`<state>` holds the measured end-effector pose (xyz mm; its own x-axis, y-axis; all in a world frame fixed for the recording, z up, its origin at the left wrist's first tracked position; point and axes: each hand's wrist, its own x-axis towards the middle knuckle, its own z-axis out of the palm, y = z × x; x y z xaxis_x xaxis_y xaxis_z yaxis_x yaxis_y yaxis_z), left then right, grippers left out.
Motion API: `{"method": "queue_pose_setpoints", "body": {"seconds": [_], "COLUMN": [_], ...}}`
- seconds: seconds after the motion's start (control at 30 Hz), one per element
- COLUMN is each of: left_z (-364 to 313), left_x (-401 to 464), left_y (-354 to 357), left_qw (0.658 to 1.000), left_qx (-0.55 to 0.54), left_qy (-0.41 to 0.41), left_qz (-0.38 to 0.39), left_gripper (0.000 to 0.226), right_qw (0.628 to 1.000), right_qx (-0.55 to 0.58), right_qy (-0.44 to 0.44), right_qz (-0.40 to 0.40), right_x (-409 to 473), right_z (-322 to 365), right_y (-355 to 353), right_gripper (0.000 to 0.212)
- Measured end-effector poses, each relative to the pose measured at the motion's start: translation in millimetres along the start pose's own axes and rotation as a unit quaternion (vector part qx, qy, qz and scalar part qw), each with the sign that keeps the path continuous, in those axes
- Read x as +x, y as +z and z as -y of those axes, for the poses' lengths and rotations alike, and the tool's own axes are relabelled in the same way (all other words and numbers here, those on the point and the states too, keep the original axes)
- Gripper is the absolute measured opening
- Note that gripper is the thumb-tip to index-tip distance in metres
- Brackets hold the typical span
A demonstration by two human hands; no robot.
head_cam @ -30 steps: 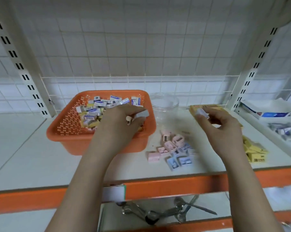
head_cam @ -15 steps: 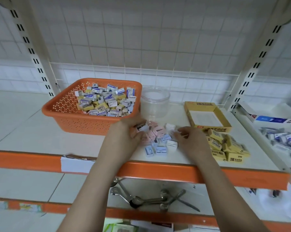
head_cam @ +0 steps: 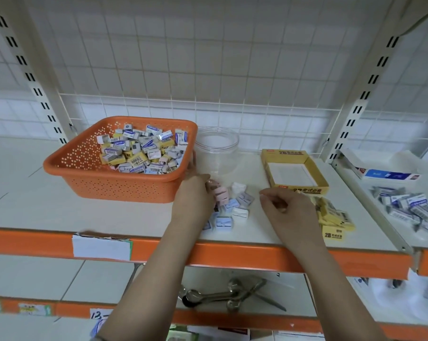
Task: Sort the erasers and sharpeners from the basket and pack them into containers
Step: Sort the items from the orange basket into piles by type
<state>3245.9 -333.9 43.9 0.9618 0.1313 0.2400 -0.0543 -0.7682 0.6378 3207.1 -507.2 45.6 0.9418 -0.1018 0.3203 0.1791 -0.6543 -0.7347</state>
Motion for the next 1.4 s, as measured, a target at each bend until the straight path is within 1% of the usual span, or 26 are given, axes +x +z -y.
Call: {"method": "queue_pose_setpoints", "body": {"seconds": [0.07,0.17,0.23,0.3,0.4,0.5,0.57,0.63,0.67,0.73,0.8,0.87,1.0,1.03,1.1,1.23,1.33,1.4], "left_z": [-5.9,-10.6,-6.0,6.8,39.7,75.7,97.7,116.2,124.5,137.8,148.2,155.0,165.4,166.5,167.2,165.2,162.8,161.6], "left_x": [-11.1,-22.5,-20.3,-10.0,11.1,31.3,44.2,55.4,60.2,66.8,70.4,71.8,74.4,75.4,79.3,101.3,126.3,142.5], "left_y": [-14.2,-50.0,-77.7,-103.4,-133.1,-155.4,-167.6,-178.1,-182.5,-189.6,-194.2,-195.7,-197.5,-197.5,-197.7,-196.7,-194.5,-189.6], "left_qw": [0.999,0.99,0.984,0.982,0.983,0.988,0.991,0.993,0.994,0.993,0.993,0.994,0.994,0.994,0.995,0.991,0.983,0.973], "left_qx": [-0.016,-0.045,-0.05,-0.047,-0.03,-0.008,0.008,0.017,0.015,0.01,0.002,-0.011,-0.022,-0.024,-0.018,0.043,0.089,0.13], "left_qy": [0.039,0.107,0.133,0.132,0.097,0.08,0.082,0.093,0.102,0.113,0.116,0.112,0.104,0.102,0.098,0.124,0.149,0.163], "left_qz": [-0.025,-0.083,-0.105,-0.129,-0.151,-0.133,-0.104,-0.065,-0.047,-0.02,-0.009,-0.002,0.008,0.007,0.011,0.024,0.056,0.096], "left_gripper": [0.033,0.029,0.028,0.027,0.025,0.025,0.025,0.024,0.024,0.023,0.023,0.023,0.024,0.024,0.024,0.026,0.025,0.026], "right_qw": [1.0,0.998,0.996,0.994,0.992,0.984,0.972,0.948,0.93,0.883,0.836,0.808,0.781,0.782,0.795,0.823,0.864,0.902], "right_qx": [0.006,0.007,0.012,0.013,-0.023,-0.091,-0.165,-0.262,-0.313,-0.412,-0.484,-0.522,-0.561,-0.561,-0.549,-0.52,-0.467,-0.404], "right_qy": [-0.024,-0.066,-0.088,-0.107,-0.121,-0.137,-0.134,-0.125,-0.121,-0.111,-0.107,-0.107,-0.12,-0.128,-0.135,-0.139,-0.138,-0.135], "right_qz": [0.0,-0.019,-0.024,-0.014,0.025,0.071,0.098,0.132,0.152,0.196,0.234,0.251,0.248,0.24,0.221,0.183,0.126,0.068], "right_x": [5.7,23.9,39.7,57.0,88.9,123.6,145.6,163.9,170.8,178.8,181.8,182.9,183.6,184.0,183.9,182.0,175.3,163.8], "right_z": [8.4,32.1,53.7,77.6,111.3,134.6,143.5,147.5,148.8,150.3,150.9,149.5,147.4,145.9,143.3,139.6,142.1,146.2], "right_y": [0.6,4.6,11.1,22.0,53.1,96.8,124.3,146.4,154.9,166.6,174.0,176.4,179.6,180.3,180.2,178.2,169.6,161.0], "right_gripper": [0.013,0.014,0.013,0.012,0.014,0.019,0.02,0.021,0.022,0.025,0.03,0.031,0.032,0.03,0.028,0.025,0.017,0.024]}}
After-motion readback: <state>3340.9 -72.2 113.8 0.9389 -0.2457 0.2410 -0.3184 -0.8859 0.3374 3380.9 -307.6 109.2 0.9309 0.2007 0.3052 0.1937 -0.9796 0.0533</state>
